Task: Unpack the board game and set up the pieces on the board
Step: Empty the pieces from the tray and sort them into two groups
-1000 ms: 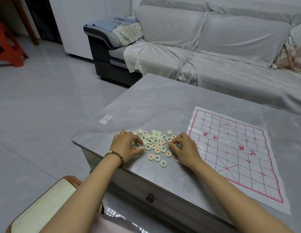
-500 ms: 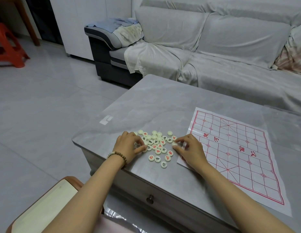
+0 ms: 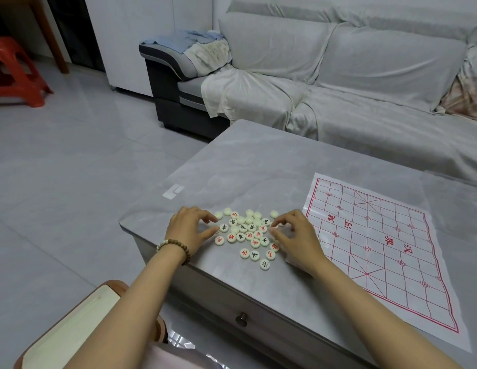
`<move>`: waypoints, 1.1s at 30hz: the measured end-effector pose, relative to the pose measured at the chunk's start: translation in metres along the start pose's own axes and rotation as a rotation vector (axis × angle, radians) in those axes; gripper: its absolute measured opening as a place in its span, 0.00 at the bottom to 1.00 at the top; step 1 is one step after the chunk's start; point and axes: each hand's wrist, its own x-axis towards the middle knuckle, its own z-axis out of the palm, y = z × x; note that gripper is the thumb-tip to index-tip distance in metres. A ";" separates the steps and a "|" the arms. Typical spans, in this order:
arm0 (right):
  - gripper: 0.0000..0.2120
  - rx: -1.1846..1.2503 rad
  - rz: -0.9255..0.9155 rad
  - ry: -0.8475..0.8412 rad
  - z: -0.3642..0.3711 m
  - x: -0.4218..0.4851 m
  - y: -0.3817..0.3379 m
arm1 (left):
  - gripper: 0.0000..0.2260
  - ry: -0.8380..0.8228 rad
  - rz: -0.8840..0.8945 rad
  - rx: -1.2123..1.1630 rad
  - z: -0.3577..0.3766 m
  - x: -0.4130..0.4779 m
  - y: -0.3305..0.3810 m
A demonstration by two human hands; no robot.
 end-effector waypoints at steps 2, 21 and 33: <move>0.06 0.016 -0.084 -0.073 0.012 0.003 -0.014 | 0.10 -0.007 -0.023 0.007 0.000 0.001 -0.003; 0.11 -0.179 -0.087 -0.085 0.054 0.014 -0.046 | 0.07 -0.017 -0.112 -0.158 0.009 0.006 -0.017; 0.13 -0.136 -0.070 -0.092 0.065 0.015 -0.044 | 0.07 -0.029 -0.212 -0.306 0.008 0.022 -0.013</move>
